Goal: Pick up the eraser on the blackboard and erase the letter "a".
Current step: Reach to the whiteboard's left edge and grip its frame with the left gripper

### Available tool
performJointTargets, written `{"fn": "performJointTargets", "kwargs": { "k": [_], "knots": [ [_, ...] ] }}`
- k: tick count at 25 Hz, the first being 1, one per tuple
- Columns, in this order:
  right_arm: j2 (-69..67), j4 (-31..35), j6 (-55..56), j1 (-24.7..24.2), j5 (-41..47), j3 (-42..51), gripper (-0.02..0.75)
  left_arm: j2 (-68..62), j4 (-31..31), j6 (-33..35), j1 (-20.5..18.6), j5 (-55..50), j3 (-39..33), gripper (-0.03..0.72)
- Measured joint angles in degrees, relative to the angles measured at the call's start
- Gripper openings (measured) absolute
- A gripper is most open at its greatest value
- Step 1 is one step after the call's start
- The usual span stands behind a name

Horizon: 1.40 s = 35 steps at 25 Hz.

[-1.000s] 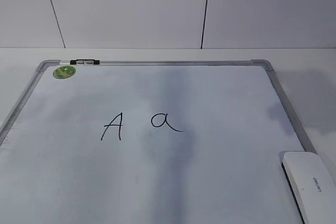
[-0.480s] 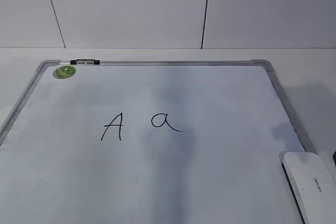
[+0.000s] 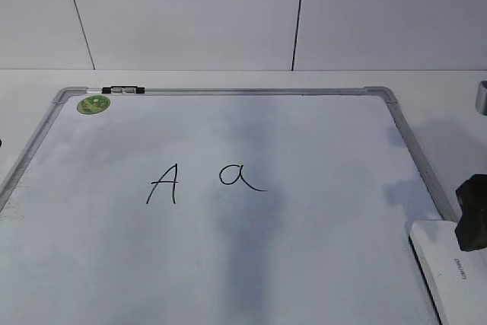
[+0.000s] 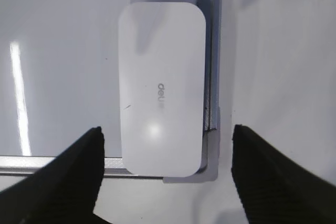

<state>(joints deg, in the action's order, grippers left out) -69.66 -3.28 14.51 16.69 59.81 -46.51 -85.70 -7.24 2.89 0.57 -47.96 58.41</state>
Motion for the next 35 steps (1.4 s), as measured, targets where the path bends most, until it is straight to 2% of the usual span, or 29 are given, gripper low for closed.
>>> {"fn": "performJointTargets", "kwargs": {
  "k": [7,22,35],
  "knots": [
    [-1.3,0.0,0.1,0.0,-3.7,0.1,0.578,-3.2,0.0,0.0,0.0,0.1,0.0,0.497],
    [-1.4,0.0,0.1,0.0,-4.4,0.1,0.577,-8.2,-0.1,0.0,0.0,1.6,0.0,0.497],
    [-1.4,0.0,0.1,0.0,-7.9,4.7,0.577,-13.4,0.1,0.0,0.0,4.2,0.0,0.497]
  ]
}}
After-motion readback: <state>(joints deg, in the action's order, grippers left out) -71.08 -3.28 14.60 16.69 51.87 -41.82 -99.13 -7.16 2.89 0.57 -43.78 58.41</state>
